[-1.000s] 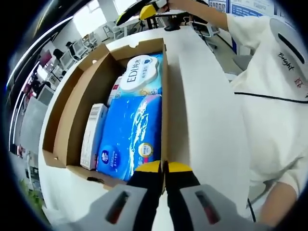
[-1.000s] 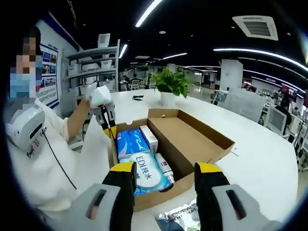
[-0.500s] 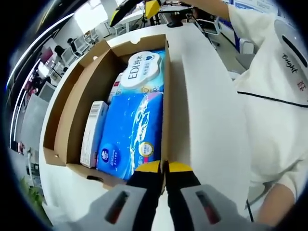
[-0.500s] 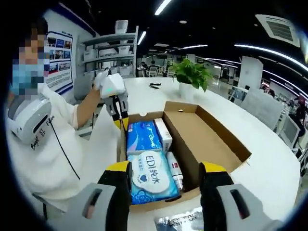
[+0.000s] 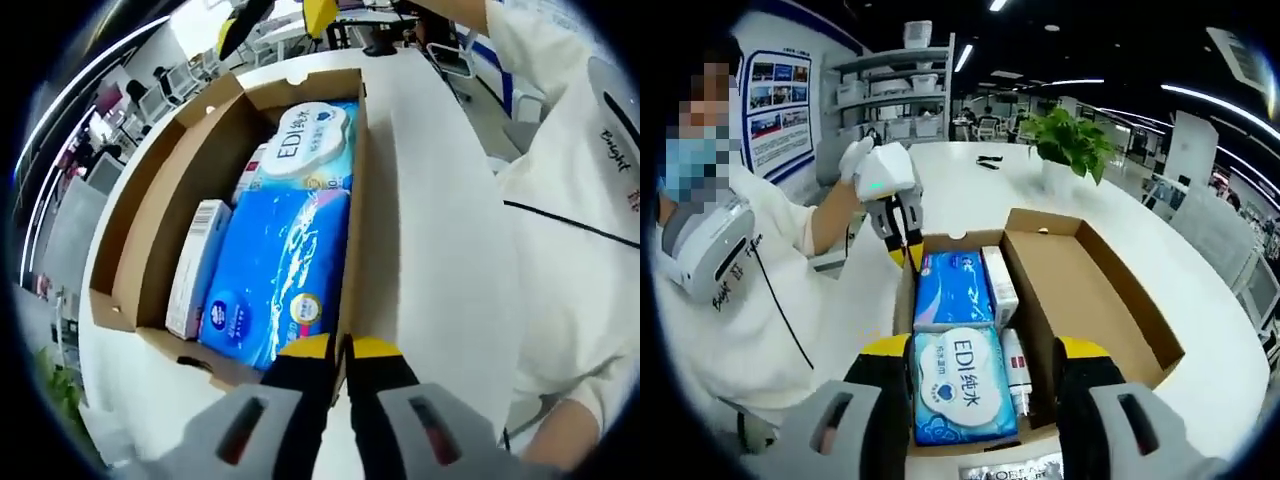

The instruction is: Operate the shoe box by opening the lid, removing the specified soft item, and placing it in the target area until the item is outside and the box remains undamaged.

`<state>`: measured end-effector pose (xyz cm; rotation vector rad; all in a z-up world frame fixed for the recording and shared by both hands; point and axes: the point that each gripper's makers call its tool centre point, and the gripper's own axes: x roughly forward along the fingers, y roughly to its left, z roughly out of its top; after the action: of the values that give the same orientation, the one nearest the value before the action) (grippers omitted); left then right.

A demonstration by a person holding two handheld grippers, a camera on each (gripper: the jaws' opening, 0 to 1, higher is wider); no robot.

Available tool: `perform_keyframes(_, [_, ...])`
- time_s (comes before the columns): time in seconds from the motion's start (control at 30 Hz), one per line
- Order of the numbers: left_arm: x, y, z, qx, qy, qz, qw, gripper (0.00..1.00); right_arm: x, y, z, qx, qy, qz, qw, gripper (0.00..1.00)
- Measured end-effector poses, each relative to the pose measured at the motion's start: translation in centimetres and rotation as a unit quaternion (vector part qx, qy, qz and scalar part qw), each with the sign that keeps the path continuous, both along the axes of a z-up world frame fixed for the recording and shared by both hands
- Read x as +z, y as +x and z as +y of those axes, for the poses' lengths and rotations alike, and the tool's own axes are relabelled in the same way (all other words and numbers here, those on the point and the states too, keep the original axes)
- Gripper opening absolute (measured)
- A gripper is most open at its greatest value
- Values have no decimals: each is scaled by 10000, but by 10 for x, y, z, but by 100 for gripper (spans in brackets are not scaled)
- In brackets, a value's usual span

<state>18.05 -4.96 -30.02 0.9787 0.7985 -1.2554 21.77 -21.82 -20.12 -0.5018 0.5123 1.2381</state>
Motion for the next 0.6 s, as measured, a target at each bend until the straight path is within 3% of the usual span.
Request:
perform_keyframes(0.33, [0,-1,1,-61,5,-69,10000,4,-30,-2,6,217,-634,136,9977,61])
perform_keyframes(0.43, [0,-2,1,-65,11,-74,10000,4,-35,-2,11,246,-641,185,9975,72])
perform_keyframes(0.6, [-1,-2,1,-116,22,-108,9999,4,-46,5,9,245,-934,181,9952,67])
